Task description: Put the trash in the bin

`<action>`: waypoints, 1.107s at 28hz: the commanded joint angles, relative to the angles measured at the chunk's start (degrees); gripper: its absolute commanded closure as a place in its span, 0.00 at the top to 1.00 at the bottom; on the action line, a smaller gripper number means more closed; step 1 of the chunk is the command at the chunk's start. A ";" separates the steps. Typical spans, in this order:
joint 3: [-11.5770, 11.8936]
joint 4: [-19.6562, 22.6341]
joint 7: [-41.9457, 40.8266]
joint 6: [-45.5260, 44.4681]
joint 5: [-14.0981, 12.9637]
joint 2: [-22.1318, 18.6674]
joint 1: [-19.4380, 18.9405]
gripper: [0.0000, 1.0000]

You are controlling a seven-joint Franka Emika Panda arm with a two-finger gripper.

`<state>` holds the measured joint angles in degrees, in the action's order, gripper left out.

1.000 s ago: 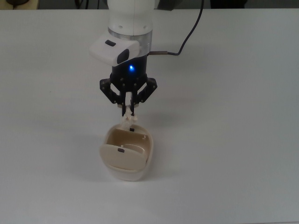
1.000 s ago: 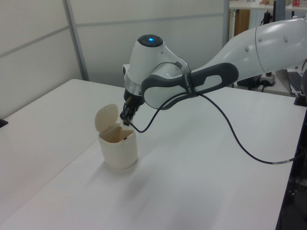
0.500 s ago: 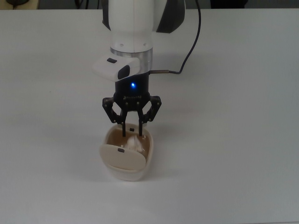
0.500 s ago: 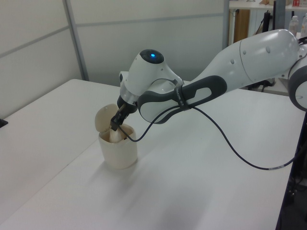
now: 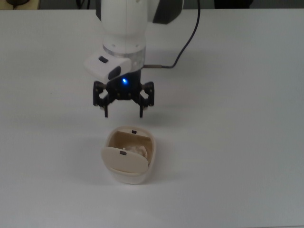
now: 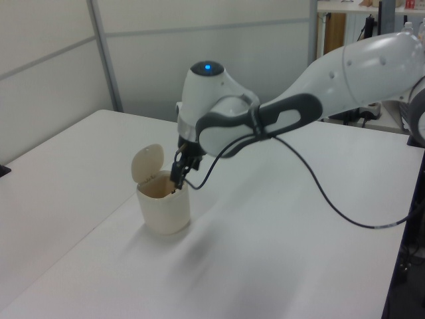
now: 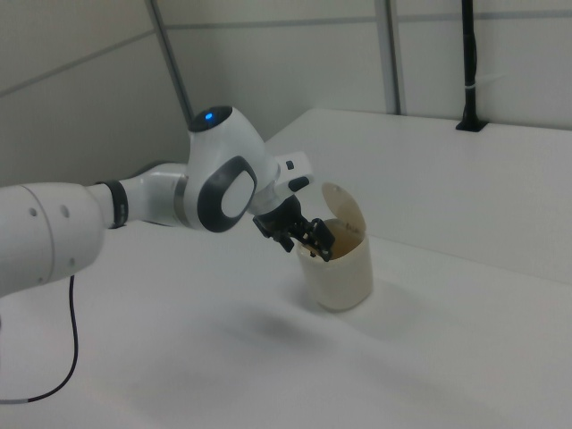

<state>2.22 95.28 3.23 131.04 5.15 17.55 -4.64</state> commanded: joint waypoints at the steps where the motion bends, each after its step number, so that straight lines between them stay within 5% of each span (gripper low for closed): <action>1: 0.15 1.84 -0.15 -10.79 -1.28 -6.91 1.03 1.00; 8: 0.24 2.89 -0.06 -17.91 -8.13 -13.94 3.32 1.00; 20: 0.33 2.63 0.03 -26.26 -8.05 -20.27 4.90 1.00; 31: 0.33 2.63 -0.15 -27.06 -6.29 -20.37 4.90 1.00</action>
<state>2.27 96.60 3.23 105.16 -1.72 -1.63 0.33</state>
